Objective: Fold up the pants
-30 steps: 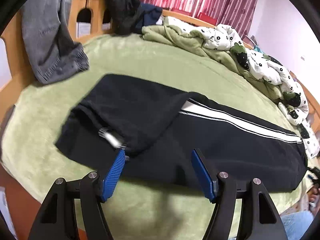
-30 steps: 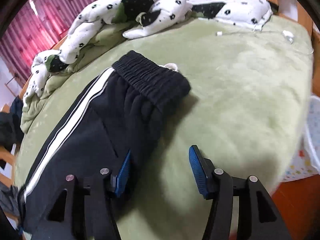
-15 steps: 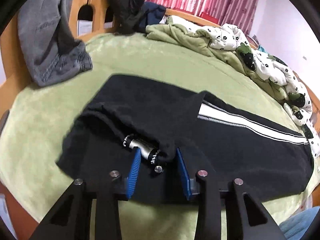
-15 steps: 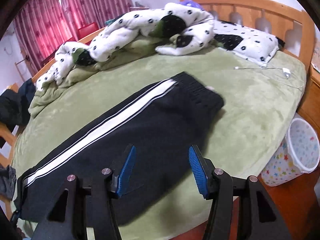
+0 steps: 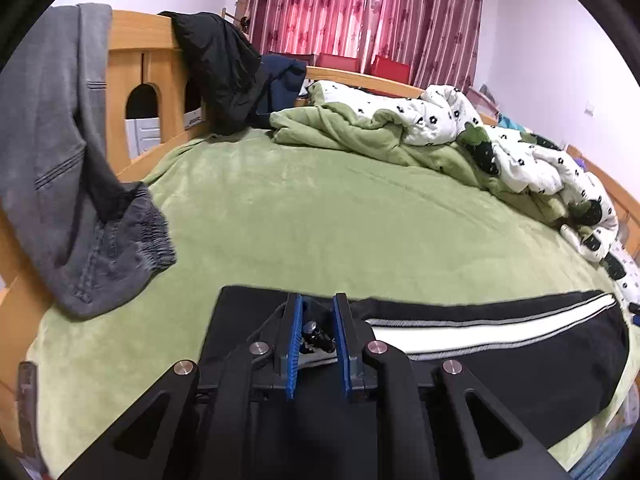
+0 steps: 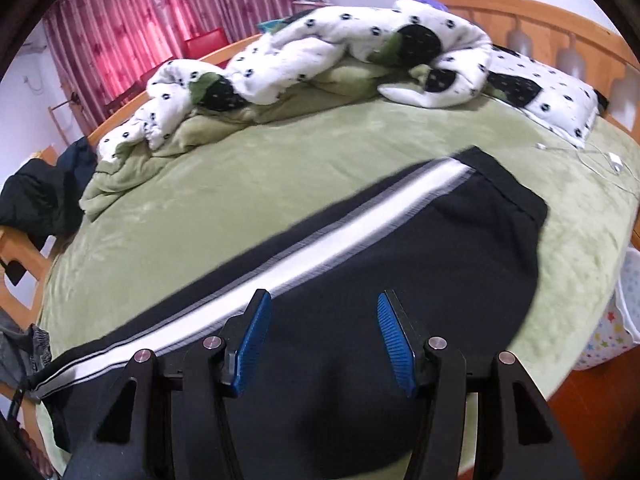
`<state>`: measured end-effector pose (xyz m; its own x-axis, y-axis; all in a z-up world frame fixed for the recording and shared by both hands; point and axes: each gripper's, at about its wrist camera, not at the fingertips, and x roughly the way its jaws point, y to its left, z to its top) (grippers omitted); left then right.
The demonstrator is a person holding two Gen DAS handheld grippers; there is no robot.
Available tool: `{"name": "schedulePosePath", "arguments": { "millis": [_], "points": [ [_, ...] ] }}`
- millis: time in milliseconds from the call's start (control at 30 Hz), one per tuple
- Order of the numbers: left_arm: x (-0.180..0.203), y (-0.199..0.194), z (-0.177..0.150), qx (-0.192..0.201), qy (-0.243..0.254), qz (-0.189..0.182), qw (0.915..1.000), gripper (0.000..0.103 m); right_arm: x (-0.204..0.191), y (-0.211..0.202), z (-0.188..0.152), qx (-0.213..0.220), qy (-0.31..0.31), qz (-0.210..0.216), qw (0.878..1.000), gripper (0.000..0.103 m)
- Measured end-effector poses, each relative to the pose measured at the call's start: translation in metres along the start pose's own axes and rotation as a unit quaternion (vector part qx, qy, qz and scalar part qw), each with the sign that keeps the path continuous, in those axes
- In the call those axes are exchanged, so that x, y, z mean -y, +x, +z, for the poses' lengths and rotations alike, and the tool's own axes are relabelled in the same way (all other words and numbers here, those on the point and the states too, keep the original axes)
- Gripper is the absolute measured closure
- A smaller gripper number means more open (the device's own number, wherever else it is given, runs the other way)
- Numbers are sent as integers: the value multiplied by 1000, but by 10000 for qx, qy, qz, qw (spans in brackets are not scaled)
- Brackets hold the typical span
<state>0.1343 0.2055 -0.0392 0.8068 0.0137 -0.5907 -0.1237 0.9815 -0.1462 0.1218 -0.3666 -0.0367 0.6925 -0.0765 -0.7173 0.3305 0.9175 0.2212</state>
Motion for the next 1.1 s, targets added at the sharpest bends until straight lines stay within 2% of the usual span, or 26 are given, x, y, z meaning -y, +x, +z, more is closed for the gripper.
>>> {"name": "schedulePosePath", "arguments": {
  "millis": [100,267,333,467,567,600,700,800,933,1100],
  "points": [
    [-3,13,-1,57,-149,112,9998,88,-26,15,2,5,-95,43,9999,48],
    [-24,45,-17,-165,-731,60,9972,88,-60,52,-1,-295,-230,150,9992,48],
    [-27,52,-23,-116,-674,125,9976,88,-73,62,-4,-369,-451,131,9982,48],
    [-25,65,-27,55,-305,724,9969,88,-84,70,-11,-295,-829,-37,9961,48],
    [-33,70,-23,21,-626,751,9952,88,-80,79,-13,-441,-720,-21,9964,48],
    [-36,70,-21,28,-746,742,9944,86,-79,83,-12,-513,-628,48,9967,48],
    [-48,66,-21,184,-1327,834,9875,67,-80,87,-10,-504,-581,98,9970,48],
    [-55,63,-20,210,-1602,808,9835,51,-90,92,-13,-485,-692,142,9963,48],
    [-58,65,-20,70,-1697,645,9834,49,-113,92,-19,-342,-1179,137,9923,48],
    [-50,60,-16,-70,-1568,597,9858,49,-142,90,-28,-166,-1765,134,9841,48]
  ]
}}
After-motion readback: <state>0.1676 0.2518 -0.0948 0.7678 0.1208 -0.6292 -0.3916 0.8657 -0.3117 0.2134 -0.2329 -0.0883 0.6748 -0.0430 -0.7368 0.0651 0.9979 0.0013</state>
